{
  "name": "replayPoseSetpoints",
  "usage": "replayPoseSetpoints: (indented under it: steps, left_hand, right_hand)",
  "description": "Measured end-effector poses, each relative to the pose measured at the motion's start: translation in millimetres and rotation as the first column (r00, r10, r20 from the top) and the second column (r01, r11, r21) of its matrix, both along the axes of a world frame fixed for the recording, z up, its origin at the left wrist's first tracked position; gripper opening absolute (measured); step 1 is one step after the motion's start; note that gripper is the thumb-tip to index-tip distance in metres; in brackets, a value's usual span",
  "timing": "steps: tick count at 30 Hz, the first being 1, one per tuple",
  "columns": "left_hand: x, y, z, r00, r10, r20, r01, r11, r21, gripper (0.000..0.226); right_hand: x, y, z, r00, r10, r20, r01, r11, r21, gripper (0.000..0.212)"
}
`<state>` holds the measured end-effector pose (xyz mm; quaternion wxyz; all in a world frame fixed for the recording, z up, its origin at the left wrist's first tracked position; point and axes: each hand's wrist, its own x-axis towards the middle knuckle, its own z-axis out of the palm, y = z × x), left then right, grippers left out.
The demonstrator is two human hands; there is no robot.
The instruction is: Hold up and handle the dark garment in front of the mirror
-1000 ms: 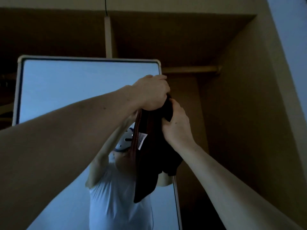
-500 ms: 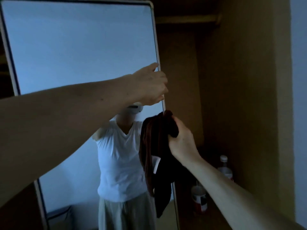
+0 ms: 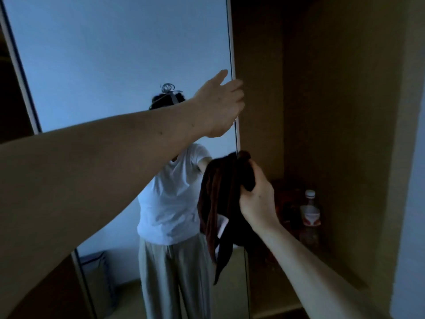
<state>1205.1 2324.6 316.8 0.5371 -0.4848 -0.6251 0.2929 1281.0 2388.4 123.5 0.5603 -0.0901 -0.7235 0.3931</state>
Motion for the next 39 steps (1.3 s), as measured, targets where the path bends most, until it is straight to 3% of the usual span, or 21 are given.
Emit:
replayPoseSetpoints:
  steps: [3, 7, 12, 15, 18, 22, 26, 30, 33, 39]
  left_hand:
    - [3, -1, -6, 1.000, -0.010, 0.023, 0.010, 1.000, 0.016, 0.052]
    - [6, -2, -5, 1.000, -0.008, 0.024, 0.007, 1.000, 0.017, 0.051]
    - [0, -1, -6, 0.997, -0.041, 0.064, 0.039, 0.999, 0.026, 0.051]
    - [-2, -1, -7, 0.996, -0.051, 0.078, 0.049, 0.998, 0.030, 0.053]
    - [5, 1, -14, 0.997, -0.020, 0.073, 0.019, 1.000, 0.013, 0.049]
    - [12, 12, -46, 0.996, -0.069, 0.056, 0.077, 0.987, -0.145, 0.024]
    - [22, 23, -86, 0.988, 0.012, 0.156, 0.035, 0.955, -0.294, 0.018]
    - [20, 26, -116, 0.987, 0.099, 0.130, -0.042, 0.923, -0.381, 0.019]
    - [17, 28, -130, 0.992, 0.095, 0.080, -0.055, 0.915, -0.399, 0.035]
    - [10, 32, -137, 0.989, 0.028, 0.147, 0.034, 0.916, -0.400, 0.039]
  right_hand:
    - [10, 3, -31, 0.988, -0.021, 0.152, 0.020, 1.000, 0.008, 0.039]
    - [20, 18, 2, 0.945, -0.009, 0.327, 0.005, 1.000, 0.015, 0.034]
    - [9, 22, 73, 0.984, -0.044, 0.172, 0.036, 0.998, 0.049, 0.030]
    - [2, 18, 57, 0.996, -0.025, 0.091, 0.024, 1.000, 0.011, 0.035]
    - [5, 16, 8, 0.994, -0.014, 0.108, 0.017, 0.999, -0.028, 0.038]
    - [12, 13, -53, 0.985, 0.020, 0.171, -0.007, 0.997, -0.081, 0.043]
    - [15, 13, -97, 0.975, 0.034, 0.217, -0.014, 0.995, -0.097, 0.041]
    - [16, 14, -124, 0.968, 0.053, 0.245, -0.017, 0.989, -0.144, 0.042]
    - [16, 13, -141, 0.963, 0.063, 0.262, -0.014, 0.983, -0.185, 0.041]
    - [18, 9, -116, 0.925, 0.158, 0.345, -0.003, 0.912, -0.411, 0.031]
